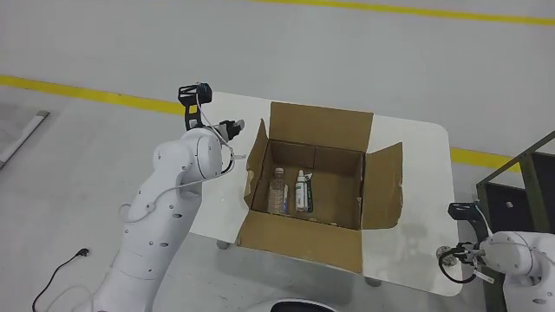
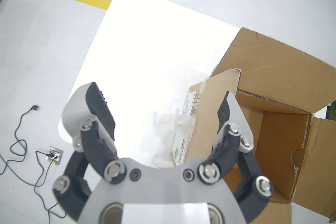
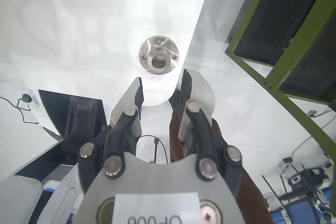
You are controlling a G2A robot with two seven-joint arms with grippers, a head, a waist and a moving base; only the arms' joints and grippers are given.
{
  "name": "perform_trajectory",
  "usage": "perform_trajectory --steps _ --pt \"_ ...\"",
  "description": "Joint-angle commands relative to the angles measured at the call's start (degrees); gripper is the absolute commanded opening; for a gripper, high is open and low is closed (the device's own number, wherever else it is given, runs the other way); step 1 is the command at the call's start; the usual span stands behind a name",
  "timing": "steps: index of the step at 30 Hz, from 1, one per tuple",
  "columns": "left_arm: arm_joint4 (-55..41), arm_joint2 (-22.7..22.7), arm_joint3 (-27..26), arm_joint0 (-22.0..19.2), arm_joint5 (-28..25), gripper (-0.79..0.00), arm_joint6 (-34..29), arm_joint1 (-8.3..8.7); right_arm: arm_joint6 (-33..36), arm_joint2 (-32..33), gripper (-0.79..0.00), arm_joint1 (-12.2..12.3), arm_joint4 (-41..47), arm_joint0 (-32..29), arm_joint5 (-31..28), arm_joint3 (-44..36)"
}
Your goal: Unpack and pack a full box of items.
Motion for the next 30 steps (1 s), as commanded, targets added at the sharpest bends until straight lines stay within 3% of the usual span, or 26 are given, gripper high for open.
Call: perform_trajectory --steps 1,15,30 --pt "0.0 0.0 0.0 0.0 0.0 0.0 0.0 0.0 -2.0 -0.1 -0.44 0.0 -0.1 -0.6 -0.6 -0.1" --pt "0.0 0.0 0.0 0.0 0.0 0.0 0.0 0.0 -9.4 1.4 -0.425 0.5 1.0 -4.5 -3.7 1.0" --pt "0.0 0.0 0.0 0.0 0.0 0.0 0.0 0.0 -12.3 -1.2 -0.449 0.9 1.2 -2.8 -4.0 5.6"
